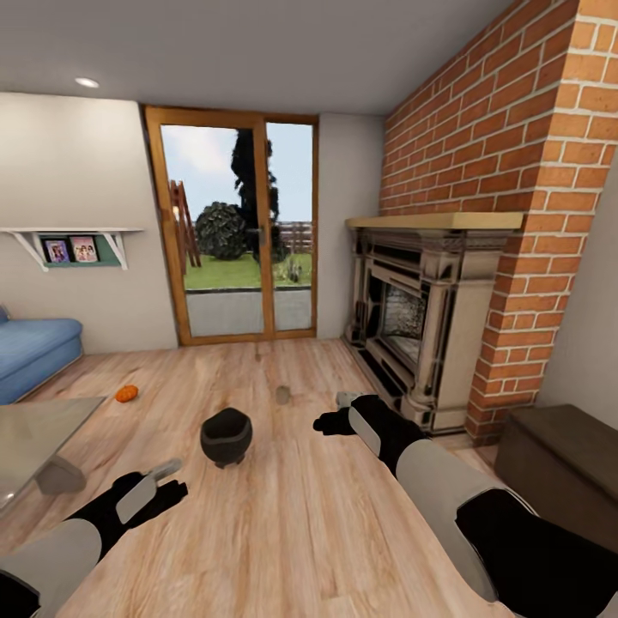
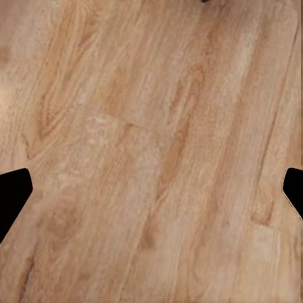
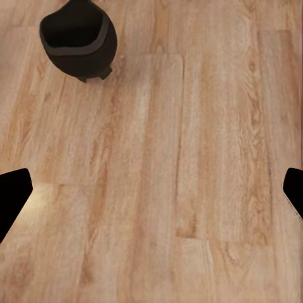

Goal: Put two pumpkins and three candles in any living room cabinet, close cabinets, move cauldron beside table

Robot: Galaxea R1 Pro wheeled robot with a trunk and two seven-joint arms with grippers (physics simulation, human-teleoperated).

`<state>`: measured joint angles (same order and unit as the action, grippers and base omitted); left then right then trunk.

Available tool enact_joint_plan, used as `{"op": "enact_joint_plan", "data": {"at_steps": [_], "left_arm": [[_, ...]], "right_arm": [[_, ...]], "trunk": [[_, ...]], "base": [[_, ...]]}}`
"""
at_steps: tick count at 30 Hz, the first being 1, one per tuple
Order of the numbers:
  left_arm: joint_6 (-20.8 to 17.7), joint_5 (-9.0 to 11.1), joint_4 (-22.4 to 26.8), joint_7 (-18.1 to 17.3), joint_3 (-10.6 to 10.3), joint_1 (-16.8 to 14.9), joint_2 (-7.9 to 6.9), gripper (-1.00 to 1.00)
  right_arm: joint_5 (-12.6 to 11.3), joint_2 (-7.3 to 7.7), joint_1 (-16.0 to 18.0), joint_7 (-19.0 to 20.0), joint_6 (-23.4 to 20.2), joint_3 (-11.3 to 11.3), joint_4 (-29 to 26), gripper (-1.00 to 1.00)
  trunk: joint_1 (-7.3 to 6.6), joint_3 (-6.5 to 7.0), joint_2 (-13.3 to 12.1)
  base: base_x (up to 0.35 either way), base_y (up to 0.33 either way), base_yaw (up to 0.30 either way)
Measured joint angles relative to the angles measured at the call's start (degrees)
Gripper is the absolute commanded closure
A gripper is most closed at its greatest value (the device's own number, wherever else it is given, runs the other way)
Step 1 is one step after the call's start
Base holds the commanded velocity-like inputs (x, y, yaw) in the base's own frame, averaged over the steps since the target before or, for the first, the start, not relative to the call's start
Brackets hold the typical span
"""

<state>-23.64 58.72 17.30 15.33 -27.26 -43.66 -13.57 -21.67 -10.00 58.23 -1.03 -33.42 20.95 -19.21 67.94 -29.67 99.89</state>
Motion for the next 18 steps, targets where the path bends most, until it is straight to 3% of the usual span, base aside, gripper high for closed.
{"op": "enact_joint_plan", "data": {"at_steps": [10,18], "left_arm": [[-0.02,0.01,0.49,-0.08,0.03,0.0,0.26,-1.0],[-0.05,0.0,0.96,-0.27,0.23,-0.01,-0.09,-1.0]], "right_arm": [[0.12,0.0,-0.15,0.01,-0.4,-0.01,0.04,-1.0],[-0.06,0.0,-2.73,0.09,-0.22,-0.08,0.26,-1.0]], "trunk": [[0.0,0.0,0.0],[-0.01,0.0,0.0]], "base": [[0.222,-0.218,0.004],[0.322,0.06,0.0]]}}
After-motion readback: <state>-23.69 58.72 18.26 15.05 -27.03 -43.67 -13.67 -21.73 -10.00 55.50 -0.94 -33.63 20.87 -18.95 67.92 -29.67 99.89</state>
